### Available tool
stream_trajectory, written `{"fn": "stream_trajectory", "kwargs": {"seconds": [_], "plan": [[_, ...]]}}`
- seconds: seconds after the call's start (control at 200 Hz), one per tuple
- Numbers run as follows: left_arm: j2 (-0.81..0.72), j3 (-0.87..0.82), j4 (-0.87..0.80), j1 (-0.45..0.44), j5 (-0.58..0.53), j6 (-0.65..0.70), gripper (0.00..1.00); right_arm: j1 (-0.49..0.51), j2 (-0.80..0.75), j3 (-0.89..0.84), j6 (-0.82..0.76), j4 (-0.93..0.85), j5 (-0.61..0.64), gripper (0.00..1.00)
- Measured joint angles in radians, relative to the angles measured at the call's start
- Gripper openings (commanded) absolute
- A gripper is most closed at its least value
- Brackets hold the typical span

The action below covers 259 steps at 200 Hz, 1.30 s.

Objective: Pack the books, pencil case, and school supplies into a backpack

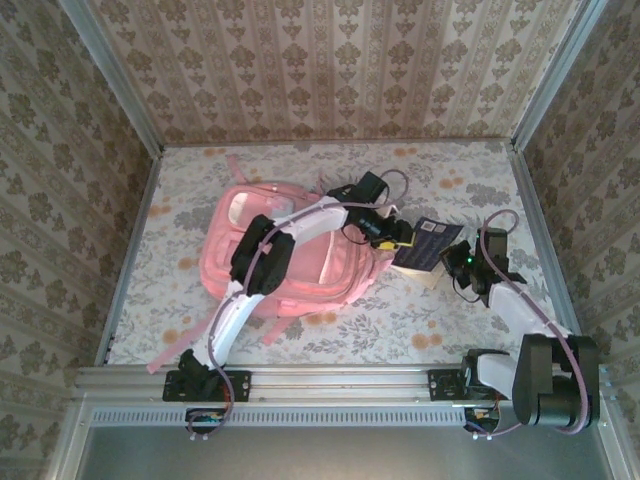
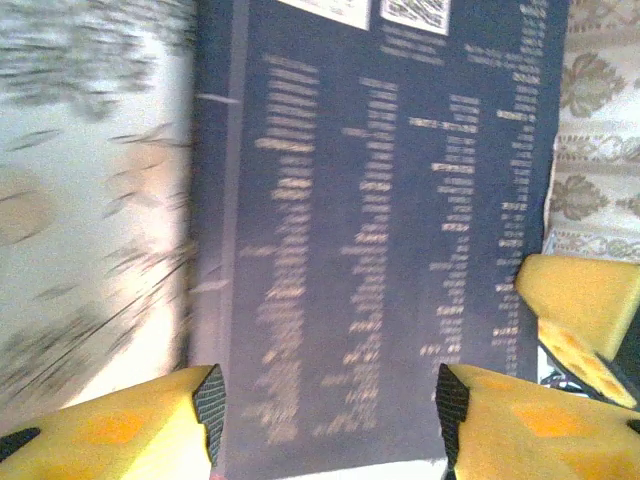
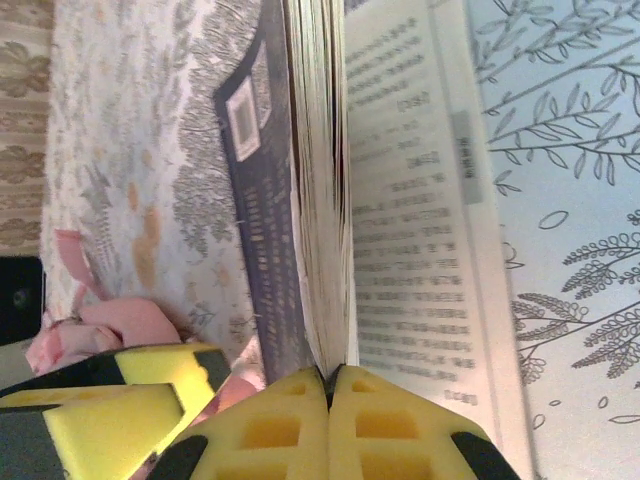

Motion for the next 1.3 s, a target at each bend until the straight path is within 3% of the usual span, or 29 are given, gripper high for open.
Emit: {"fn": "stream_trajectory", "kwargs": {"seconds": [0.24,0.425,0.675,1.03,1.295], "plan": [[-0.22,-0.145,0.018,0.11,-0.048,-0.011,0.66,0.003,-0.088,0.014,0.0,-0.04,0.011,0.0],[-0.317,-0.245,0.074,0.118,-0.052,-0.028,0.68,0.008,-0.101,0.033,0.01,-0.039,-0.005,0.0],[-0.32,-0.37,0.163,0.117,-0.006,-0.129,0.69,0.027,-0.121,0.043,0.04,-0.005,-0.069,0.0],[-0.295,-0.383,0.344,0.092,0.066,-0.298,0.71,0.042,-0.137,0.05,0.114,0.089,-0.138,0.0],[-0.241,-0.383,0.352,0.07,0.069,-0.338,0.72,0.051,-0.15,0.05,0.156,0.126,-0.15,0.0]]}}
